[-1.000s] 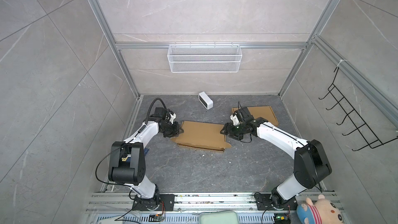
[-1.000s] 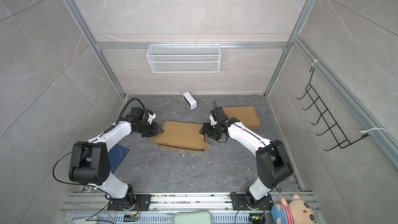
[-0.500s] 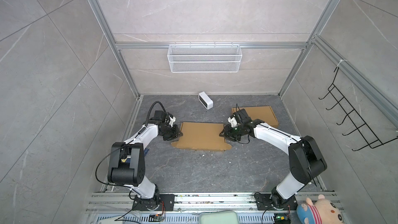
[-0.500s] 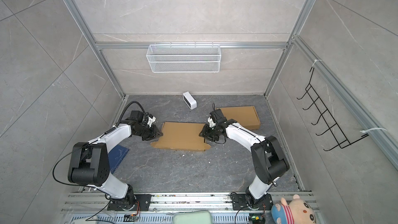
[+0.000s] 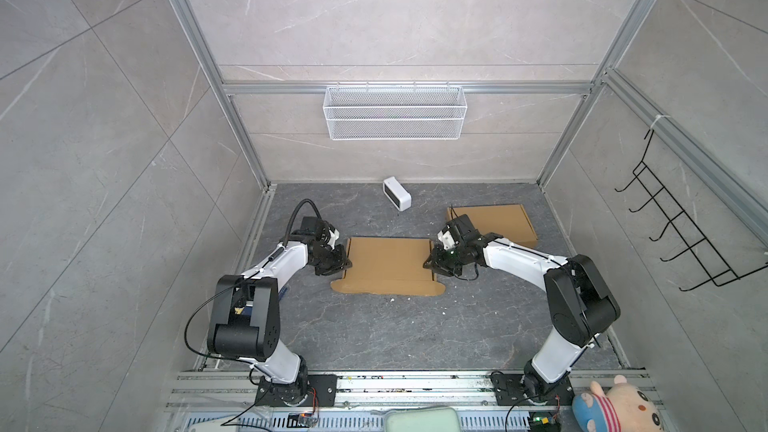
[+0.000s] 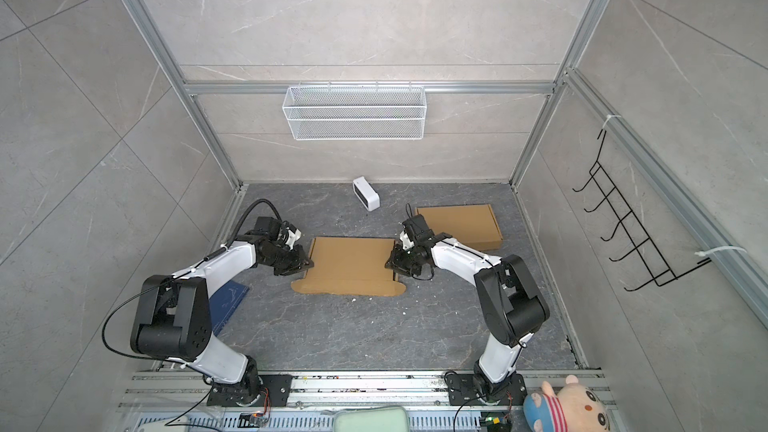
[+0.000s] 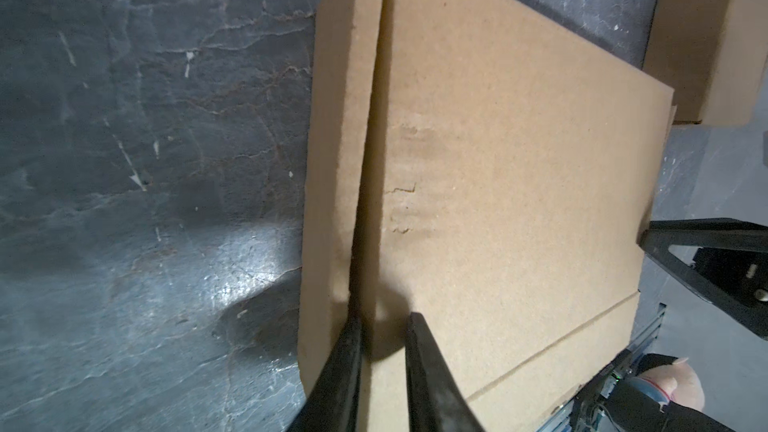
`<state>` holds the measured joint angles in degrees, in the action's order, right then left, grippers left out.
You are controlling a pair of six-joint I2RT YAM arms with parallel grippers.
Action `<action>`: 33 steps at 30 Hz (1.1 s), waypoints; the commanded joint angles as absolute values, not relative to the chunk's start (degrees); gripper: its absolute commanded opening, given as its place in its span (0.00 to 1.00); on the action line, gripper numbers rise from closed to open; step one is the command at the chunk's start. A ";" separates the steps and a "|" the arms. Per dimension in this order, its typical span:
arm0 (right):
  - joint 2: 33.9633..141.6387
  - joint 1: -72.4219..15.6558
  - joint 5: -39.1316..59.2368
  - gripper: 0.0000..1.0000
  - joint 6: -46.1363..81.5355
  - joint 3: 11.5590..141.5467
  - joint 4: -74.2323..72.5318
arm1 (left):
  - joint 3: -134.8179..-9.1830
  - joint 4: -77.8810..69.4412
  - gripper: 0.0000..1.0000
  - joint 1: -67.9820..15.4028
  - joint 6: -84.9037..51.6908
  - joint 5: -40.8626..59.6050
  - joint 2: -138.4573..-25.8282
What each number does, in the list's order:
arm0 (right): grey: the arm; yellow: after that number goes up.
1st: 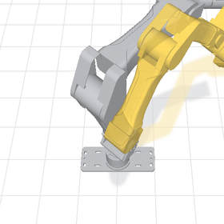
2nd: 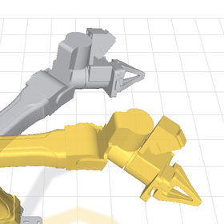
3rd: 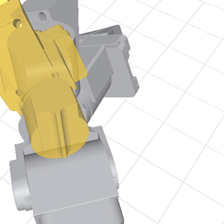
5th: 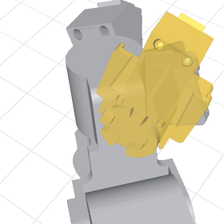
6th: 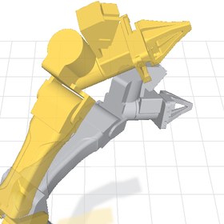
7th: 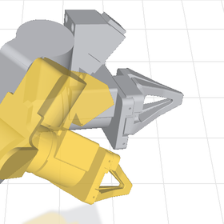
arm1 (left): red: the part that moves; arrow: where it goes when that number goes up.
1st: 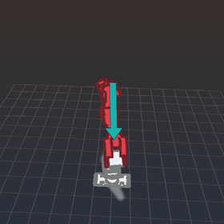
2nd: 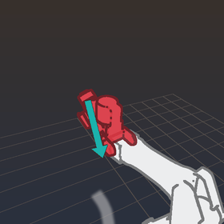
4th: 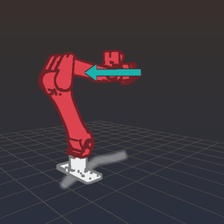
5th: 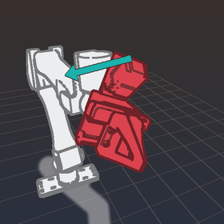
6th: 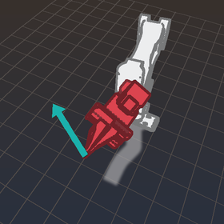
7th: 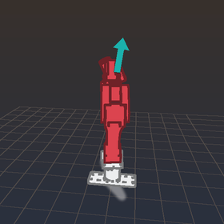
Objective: Fold the paper box
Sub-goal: 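Press the flattened cardboard's edges down with both grippers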
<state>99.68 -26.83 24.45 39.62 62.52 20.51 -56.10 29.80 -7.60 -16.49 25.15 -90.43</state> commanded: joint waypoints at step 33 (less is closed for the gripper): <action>104.63 -21.65 31.25 0.34 21.72 62.64 24.44 | -49.20 19.20 0.29 -6.23 -21.81 26.60 -89.12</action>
<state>103.15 -21.39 32.14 21.43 63.72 25.82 -49.58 19.33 -5.85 -21.87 28.23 -88.75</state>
